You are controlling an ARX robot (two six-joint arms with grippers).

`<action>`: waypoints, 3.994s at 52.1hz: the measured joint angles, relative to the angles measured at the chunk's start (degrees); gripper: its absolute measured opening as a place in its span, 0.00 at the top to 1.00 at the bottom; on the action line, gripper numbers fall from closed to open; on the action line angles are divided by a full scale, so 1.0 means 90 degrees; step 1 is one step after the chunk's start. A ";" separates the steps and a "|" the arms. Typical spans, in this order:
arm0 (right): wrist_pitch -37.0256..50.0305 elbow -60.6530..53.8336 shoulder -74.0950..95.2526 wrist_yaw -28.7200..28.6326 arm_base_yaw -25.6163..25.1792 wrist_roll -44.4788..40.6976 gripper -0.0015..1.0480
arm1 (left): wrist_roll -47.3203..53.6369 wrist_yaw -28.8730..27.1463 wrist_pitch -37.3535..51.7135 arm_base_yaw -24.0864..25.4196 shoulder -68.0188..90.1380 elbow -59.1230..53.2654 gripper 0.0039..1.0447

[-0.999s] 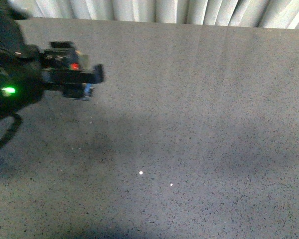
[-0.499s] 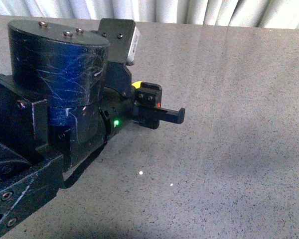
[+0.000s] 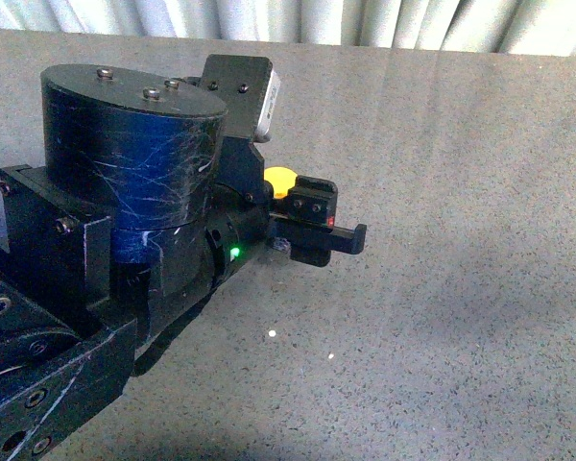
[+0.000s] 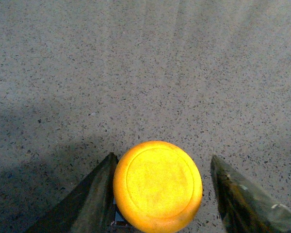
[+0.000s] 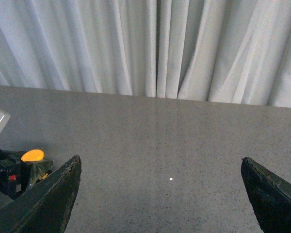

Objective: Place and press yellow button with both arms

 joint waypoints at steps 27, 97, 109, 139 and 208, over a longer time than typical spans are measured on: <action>0.0000 0.0000 0.0000 0.0000 0.0000 0.0000 0.09 | -0.0345 0.0163 -0.0058 0.1044 -0.1868 -0.1545 0.09; -0.0061 0.6360 1.0790 0.0391 0.2069 0.0291 0.45 | 0.1268 0.0457 -0.3196 0.3808 -1.0083 -0.4466 0.99; -0.0663 0.7247 1.1574 0.0238 0.2441 0.0918 0.77 | 0.1268 0.0454 -0.3837 0.3808 -1.0783 -0.4466 0.99; -0.1134 0.7555 1.2080 -0.0153 0.2839 0.1547 0.99 | 0.1268 0.0457 -0.5306 0.3808 -1.2279 -0.4466 0.99; -0.0066 0.6863 1.1749 0.0066 0.2565 0.2052 0.99 | 0.1270 0.0457 -0.6703 0.3820 -1.3556 -0.4464 0.99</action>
